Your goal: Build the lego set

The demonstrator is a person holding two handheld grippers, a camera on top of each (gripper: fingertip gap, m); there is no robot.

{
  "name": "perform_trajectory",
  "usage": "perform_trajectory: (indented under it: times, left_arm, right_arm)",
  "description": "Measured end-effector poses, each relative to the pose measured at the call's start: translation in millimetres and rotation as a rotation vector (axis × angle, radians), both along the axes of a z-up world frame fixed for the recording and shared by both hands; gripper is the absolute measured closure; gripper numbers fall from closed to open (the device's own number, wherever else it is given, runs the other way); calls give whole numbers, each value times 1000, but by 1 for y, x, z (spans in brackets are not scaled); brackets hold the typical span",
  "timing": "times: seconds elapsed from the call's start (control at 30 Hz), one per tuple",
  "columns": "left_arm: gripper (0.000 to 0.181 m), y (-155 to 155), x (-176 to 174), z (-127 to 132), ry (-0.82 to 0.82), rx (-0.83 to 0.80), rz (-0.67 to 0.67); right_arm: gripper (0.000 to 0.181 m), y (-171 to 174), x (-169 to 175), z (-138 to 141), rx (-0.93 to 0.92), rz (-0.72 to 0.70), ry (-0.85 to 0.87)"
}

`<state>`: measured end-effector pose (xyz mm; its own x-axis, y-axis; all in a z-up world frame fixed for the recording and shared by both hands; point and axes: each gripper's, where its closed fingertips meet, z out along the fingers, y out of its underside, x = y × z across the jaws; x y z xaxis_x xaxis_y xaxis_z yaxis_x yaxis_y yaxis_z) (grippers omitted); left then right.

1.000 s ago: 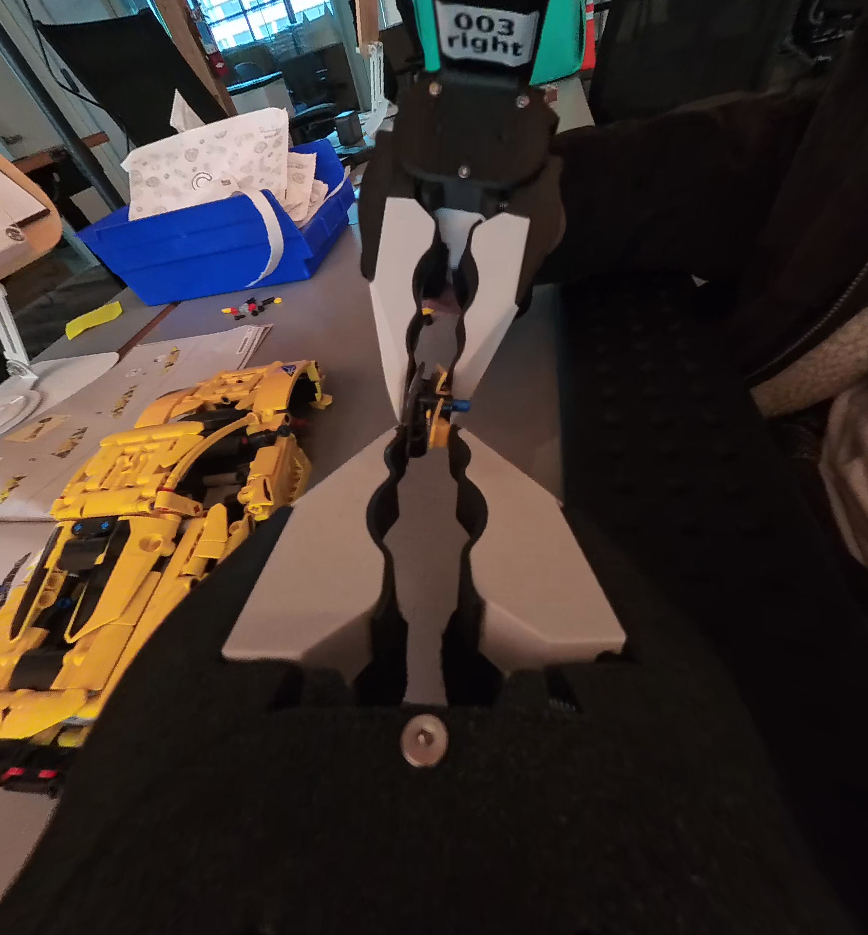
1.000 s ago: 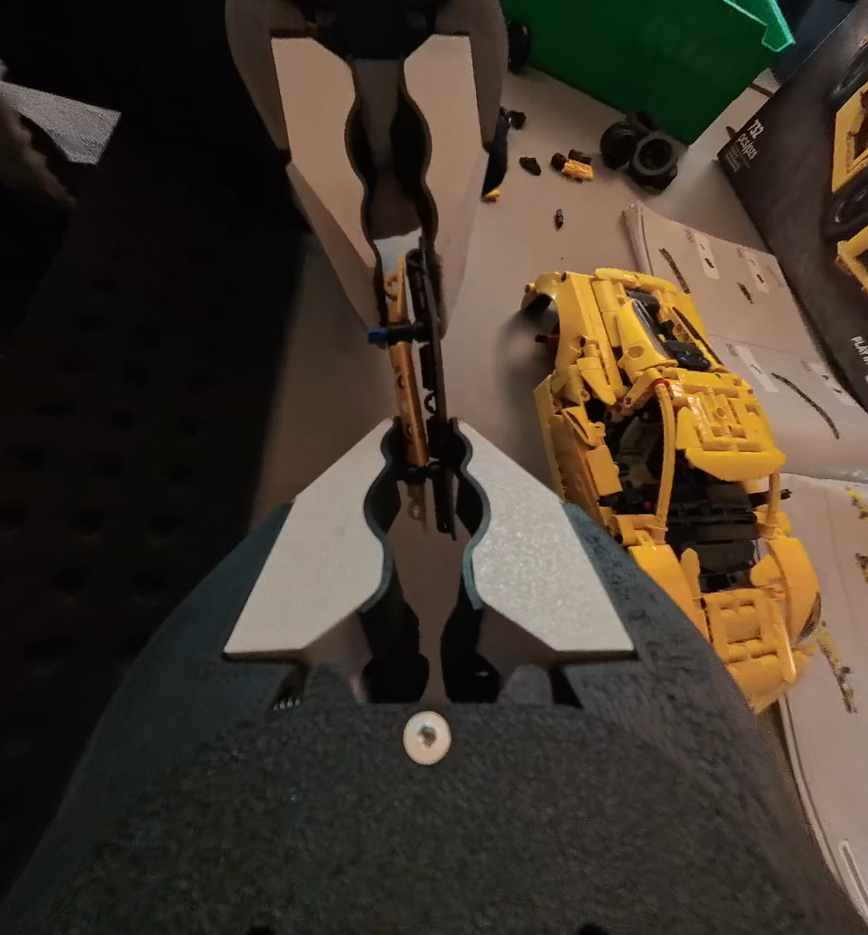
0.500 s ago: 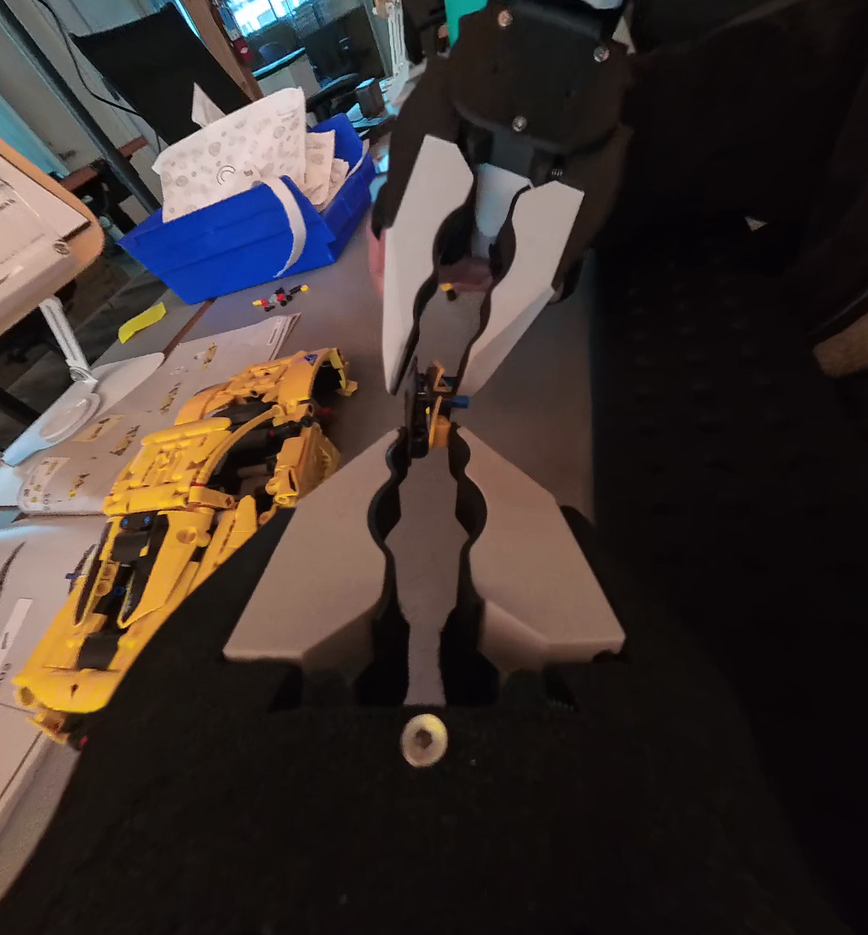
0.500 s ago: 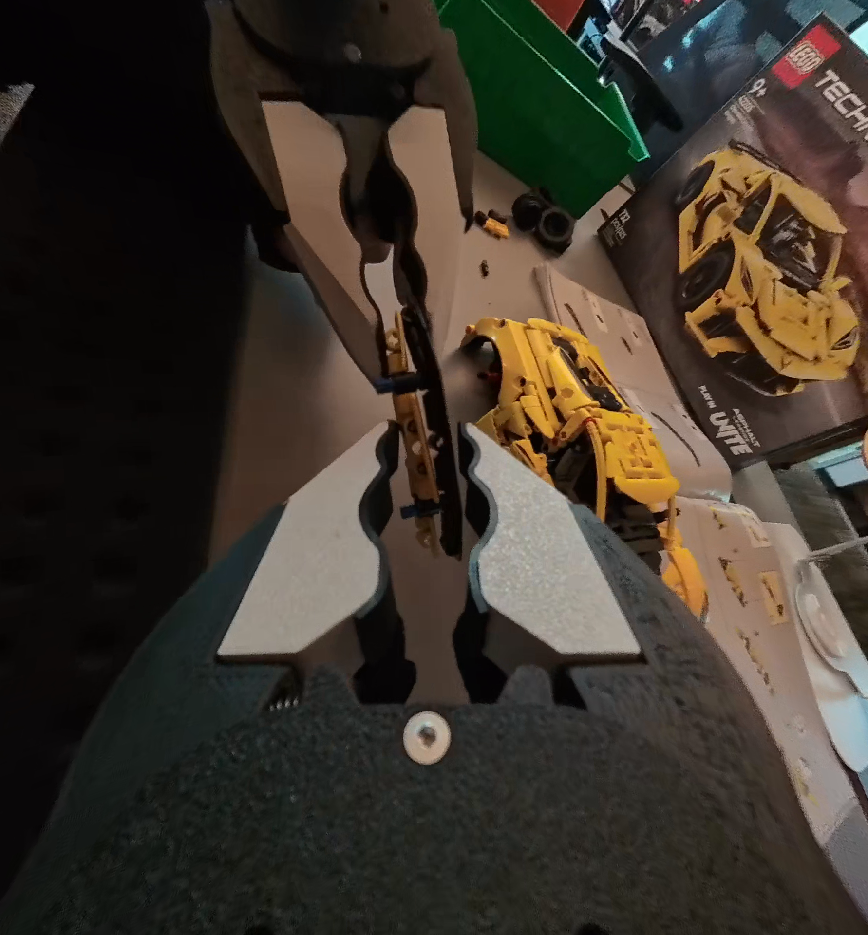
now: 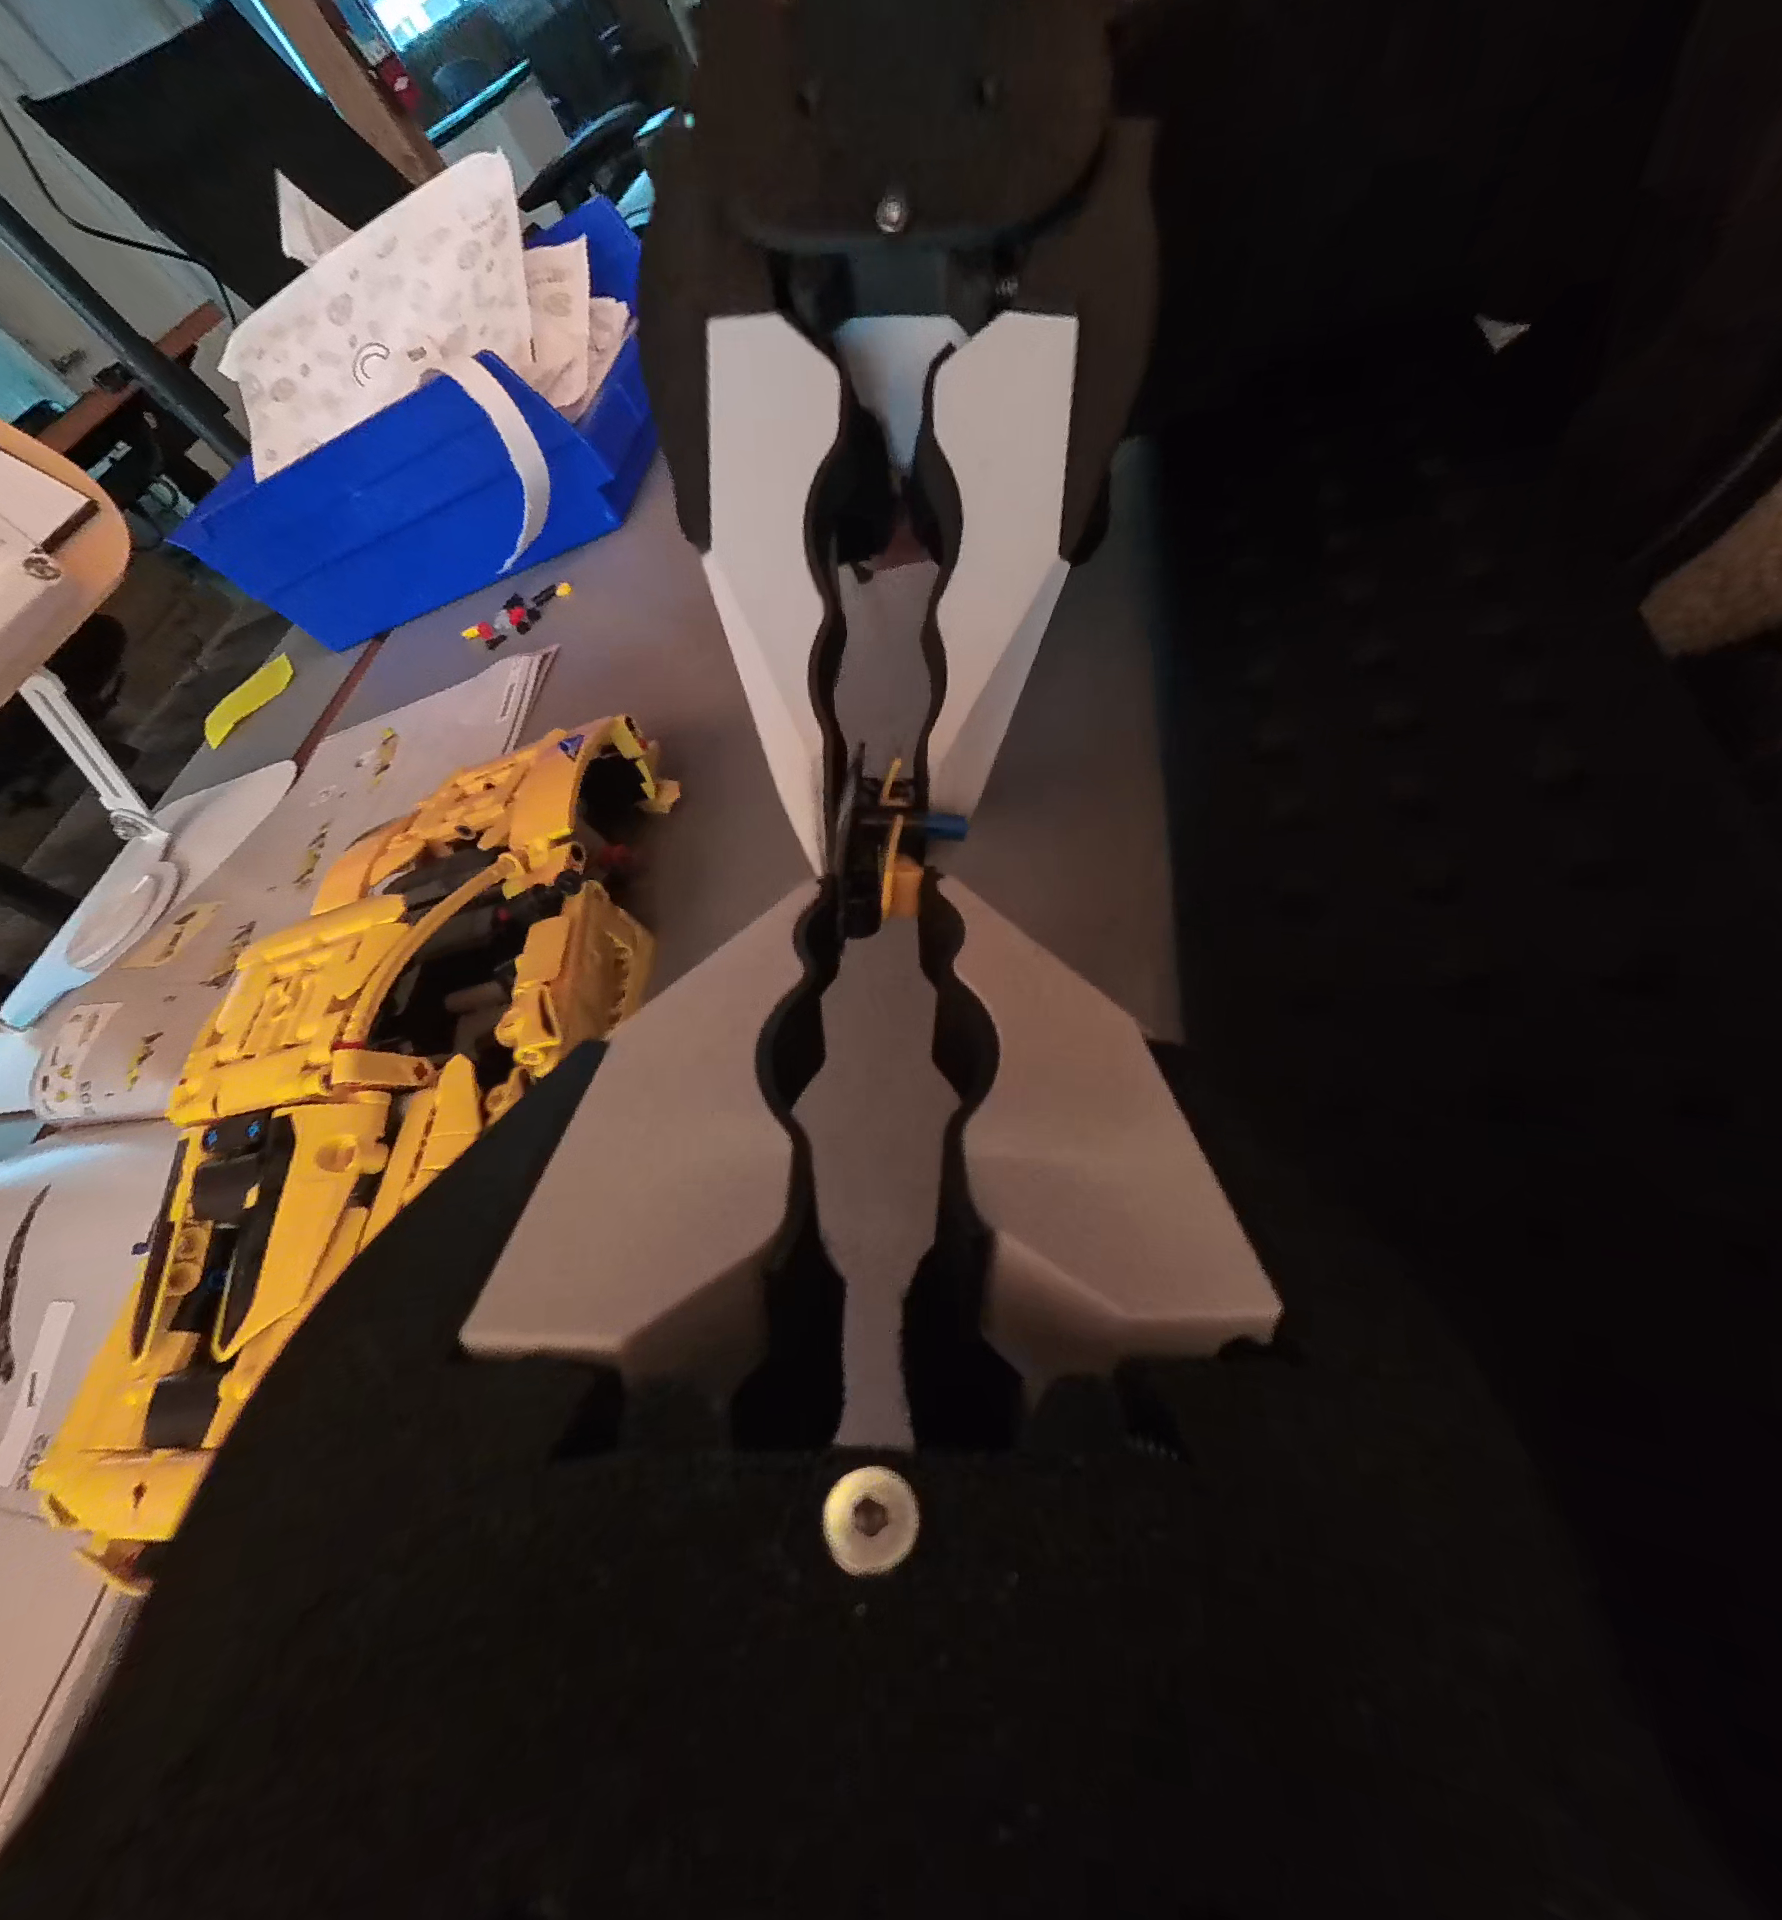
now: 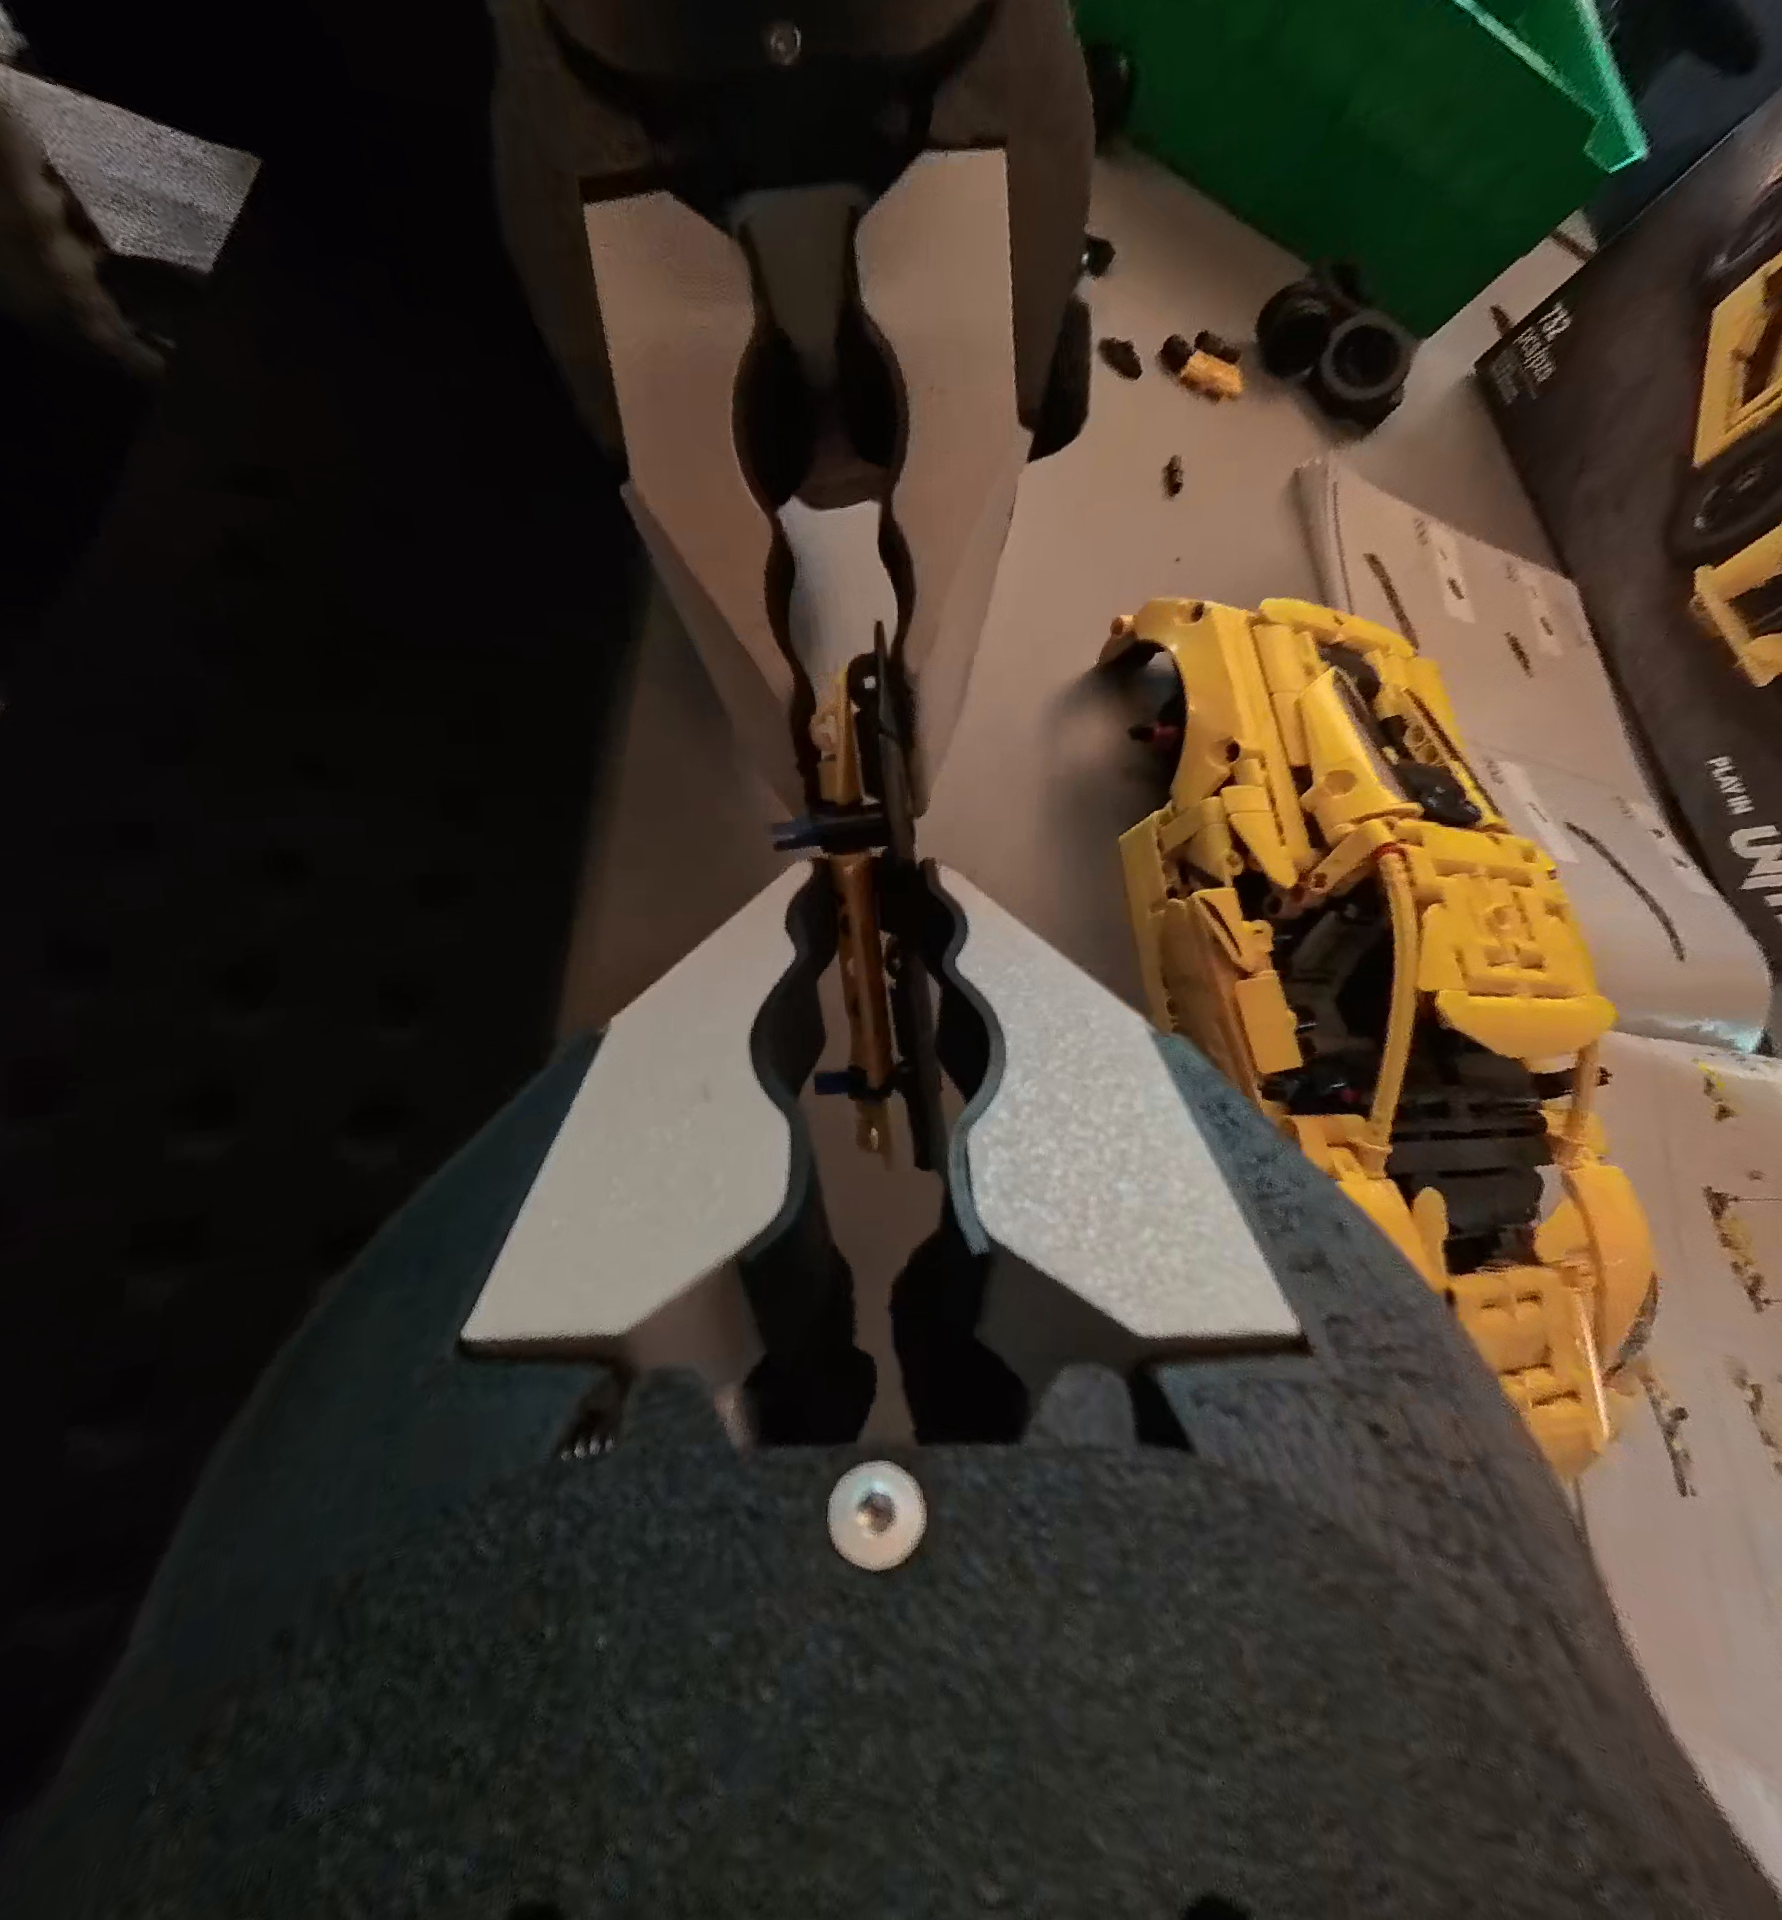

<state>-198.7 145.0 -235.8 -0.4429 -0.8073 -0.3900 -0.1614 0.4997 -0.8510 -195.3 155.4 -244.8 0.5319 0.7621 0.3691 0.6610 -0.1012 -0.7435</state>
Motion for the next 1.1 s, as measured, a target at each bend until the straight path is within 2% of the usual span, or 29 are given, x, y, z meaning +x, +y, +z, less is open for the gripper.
perform_trajectory:
  times: [0.27, 0.4, 0.53, 0.73, 0.97, 1.1]
  left_arm:
    - [167, 2, 0, 4, 6, -71, -1]
    - [167, 4, -1, 12, -29, -95, 0]
    - [167, 3, -2, 16, -50, -105, -9]
    - [167, 1, -3, 16, -43, -123, -24]
    - [167, 2, -10, 35, -95, -244, -59]
    - [166, -3, -11, 33, -82, -254, -83]
  right_arm:
    - [162, 2, -1, 6, 17, -38, 67]
    - [160, -1, 10, 13, 50, -59, 104]
    - [144, -7, 24, 1, -76, -82, 145]
    - [154, -9, 23, -4, -80, -59, 136]
    - [147, -19, 33, 13, -154, -33, 315]
    - [157, -17, 27, 9, -91, -25, 218]
